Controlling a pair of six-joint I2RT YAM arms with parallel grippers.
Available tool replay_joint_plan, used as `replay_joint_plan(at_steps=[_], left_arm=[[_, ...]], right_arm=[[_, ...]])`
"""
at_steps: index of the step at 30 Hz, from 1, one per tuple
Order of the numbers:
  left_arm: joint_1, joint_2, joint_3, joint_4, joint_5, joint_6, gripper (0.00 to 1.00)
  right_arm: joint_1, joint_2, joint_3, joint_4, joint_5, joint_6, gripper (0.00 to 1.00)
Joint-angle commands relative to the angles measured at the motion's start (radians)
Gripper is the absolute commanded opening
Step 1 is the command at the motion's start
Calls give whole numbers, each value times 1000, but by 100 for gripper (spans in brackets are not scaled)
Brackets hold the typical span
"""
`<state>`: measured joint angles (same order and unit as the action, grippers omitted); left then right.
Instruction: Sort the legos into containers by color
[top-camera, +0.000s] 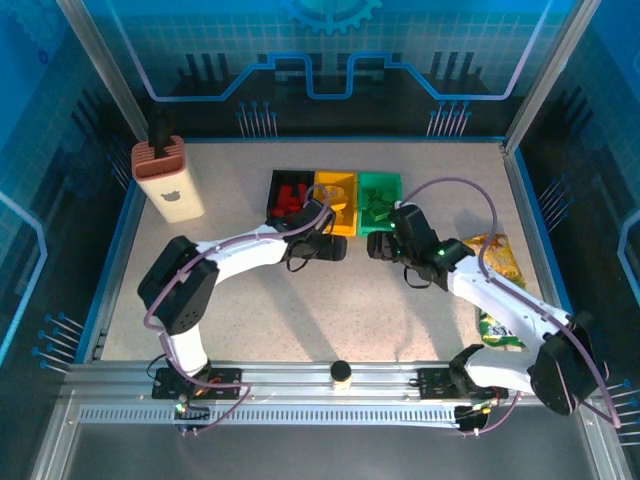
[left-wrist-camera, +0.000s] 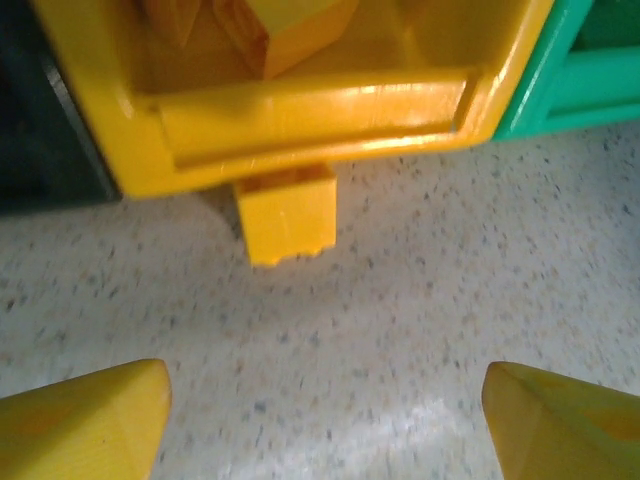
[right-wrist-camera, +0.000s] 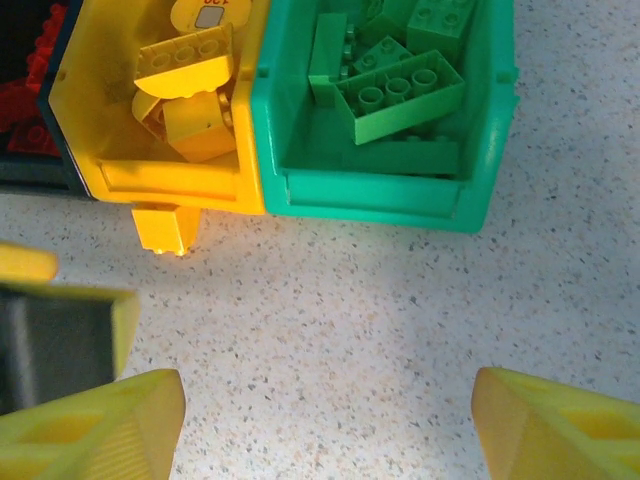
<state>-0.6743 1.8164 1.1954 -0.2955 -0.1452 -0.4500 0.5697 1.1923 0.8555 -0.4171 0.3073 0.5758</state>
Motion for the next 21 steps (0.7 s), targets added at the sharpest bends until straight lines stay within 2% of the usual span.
replay_joint_plan(at_steps=[1,12,16,21], left_arm=[[-5,85,88,-64,-55,45,80],[5,272,286,-155,-113,74,72],[5,304,327,-175,-130,80,64],[5,317,332,-185,-157,74,46]], right_arm=[[-25,-73,-53,13,4,24,76],[-73,-225,-176,-6,-20,41,75],[-80,-250,-197,-4,-28,49,74],[-84,-254,-206,0,-36,53,74]])
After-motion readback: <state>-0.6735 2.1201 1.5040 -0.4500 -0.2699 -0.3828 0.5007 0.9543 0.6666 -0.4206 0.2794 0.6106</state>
